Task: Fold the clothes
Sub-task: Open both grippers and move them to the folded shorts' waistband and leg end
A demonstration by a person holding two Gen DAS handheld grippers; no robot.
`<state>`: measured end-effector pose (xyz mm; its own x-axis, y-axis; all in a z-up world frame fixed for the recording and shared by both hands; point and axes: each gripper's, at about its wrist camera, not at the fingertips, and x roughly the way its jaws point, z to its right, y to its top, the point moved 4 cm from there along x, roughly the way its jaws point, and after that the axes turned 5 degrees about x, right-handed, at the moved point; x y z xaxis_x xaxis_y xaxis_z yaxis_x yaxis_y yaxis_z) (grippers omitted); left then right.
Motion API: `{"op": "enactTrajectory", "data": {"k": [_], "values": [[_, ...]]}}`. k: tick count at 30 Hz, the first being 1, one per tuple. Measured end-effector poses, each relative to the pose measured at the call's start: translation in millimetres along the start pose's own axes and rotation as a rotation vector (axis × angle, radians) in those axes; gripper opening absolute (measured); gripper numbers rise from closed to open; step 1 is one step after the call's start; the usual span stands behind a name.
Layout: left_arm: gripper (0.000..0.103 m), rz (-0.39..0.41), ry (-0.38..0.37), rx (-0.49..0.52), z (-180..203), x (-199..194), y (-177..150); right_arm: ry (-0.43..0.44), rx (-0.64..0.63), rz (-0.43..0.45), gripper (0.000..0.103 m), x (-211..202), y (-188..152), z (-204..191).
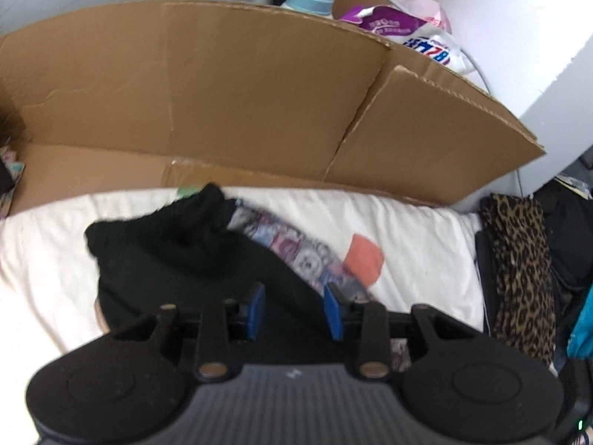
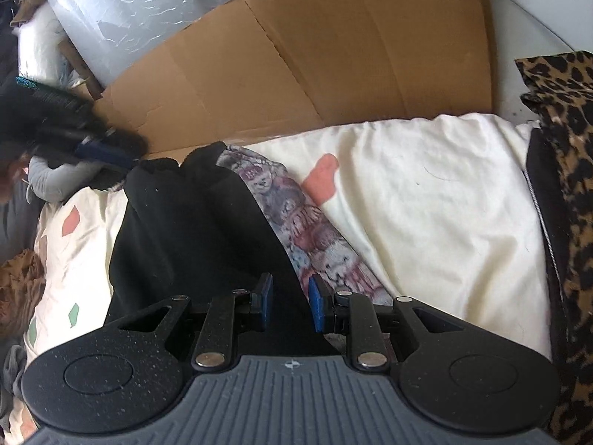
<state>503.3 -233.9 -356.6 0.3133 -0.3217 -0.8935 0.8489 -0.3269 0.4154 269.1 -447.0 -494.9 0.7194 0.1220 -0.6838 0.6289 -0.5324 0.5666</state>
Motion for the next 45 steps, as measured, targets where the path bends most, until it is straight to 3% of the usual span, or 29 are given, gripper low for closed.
{"op": "enactTrajectory", "data": {"k": [7,13,27,32,38,45], "values": [[0.037,-0.023,0.023,-0.032,11.2,37.2,9.7,0.003,-0.004,-0.011,0.024,7.6,1.9,-1.4],[0.036,-0.097,0.053,-0.094,-3.5,69.7,-13.3,0.025,-0.006,-0.035,0.024,8.9,-8.0,0.1],[0.032,-0.2,0.121,-0.164,-33.8,69.2,-62.9,0.053,0.0,-0.056,0.024,0.1,-22.4,6.1],[0.029,-0.202,0.131,-0.159,-34.9,59.0,-59.5,0.035,0.005,-0.044,0.024,1.2,-15.9,9.4],[0.03,-0.143,0.131,-0.127,-26.3,43.3,-28.7,0.026,-0.019,-0.061,0.024,9.8,-16.4,7.2],[0.031,-0.145,0.141,-0.168,-24.7,64.5,-17.6,0.035,-0.042,-0.062,0.024,19.7,-7.3,1.6]]}}
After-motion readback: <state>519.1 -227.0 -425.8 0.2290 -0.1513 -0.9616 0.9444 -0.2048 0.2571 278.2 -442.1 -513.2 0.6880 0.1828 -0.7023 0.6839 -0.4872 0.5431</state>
